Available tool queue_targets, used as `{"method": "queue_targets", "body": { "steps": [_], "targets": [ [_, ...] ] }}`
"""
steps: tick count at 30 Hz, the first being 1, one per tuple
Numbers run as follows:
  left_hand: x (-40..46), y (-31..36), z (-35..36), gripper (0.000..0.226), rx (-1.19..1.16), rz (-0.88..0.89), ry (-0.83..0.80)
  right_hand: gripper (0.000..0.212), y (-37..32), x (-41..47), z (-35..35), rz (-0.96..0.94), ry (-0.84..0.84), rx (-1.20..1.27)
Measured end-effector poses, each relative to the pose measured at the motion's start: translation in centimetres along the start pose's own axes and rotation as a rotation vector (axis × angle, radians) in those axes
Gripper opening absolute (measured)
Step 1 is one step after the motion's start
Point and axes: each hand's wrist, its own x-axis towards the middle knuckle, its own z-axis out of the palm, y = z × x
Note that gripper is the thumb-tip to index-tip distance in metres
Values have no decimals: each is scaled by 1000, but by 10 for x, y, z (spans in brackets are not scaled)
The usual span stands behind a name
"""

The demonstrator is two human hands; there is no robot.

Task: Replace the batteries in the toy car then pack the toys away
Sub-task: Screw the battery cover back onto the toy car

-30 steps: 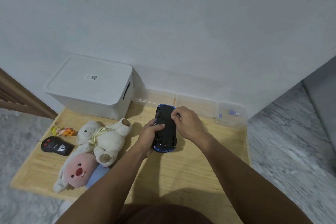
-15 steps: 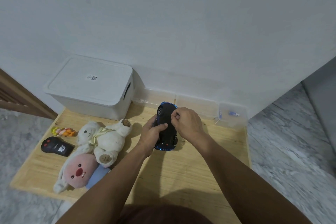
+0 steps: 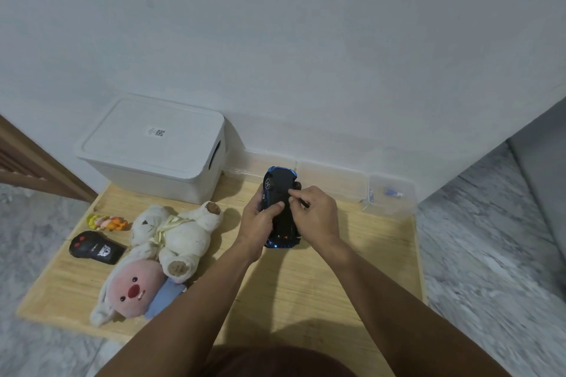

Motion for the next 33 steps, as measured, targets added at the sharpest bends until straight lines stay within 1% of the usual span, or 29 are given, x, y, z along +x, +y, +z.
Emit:
{"method": "queue_targets", "body": {
  "steps": [2,5,6,14,19,21,24,27,29,33],
  "targets": [
    [1,1,1,49,37,20,-5,25,1,-2,1,-45,-4,-37],
    [3,2,2,69,71,2,25,26,3,-5,2,-137,22,-90],
    [3,3,3,73,76,-2,29,26,3,-6,2,-148,26,-95],
    [2,3,3,72,55,-6,10,27,3,-6,1,-147,11,-121],
    [2,4,2,68,43,-27,-1,27,2,-1,-4,-150,-47,-152],
    [2,5,2,67,28,-53,-1,27,3,2,-5,-120,-78,-136],
    [4,6,1,67,-41,-108,4,31,2,4,-8,-16,-119,8],
    [5,8,1,65,-122,-147,-18,33,-8,5,-19,157,-100,254],
    [6,9,0,65,-157,-173,-29,31,-11,10,-24,231,-90,343],
    [7,8,-1,65,-200,-223,-55,28,-15,24,-35,217,-21,429]
  ]
}}
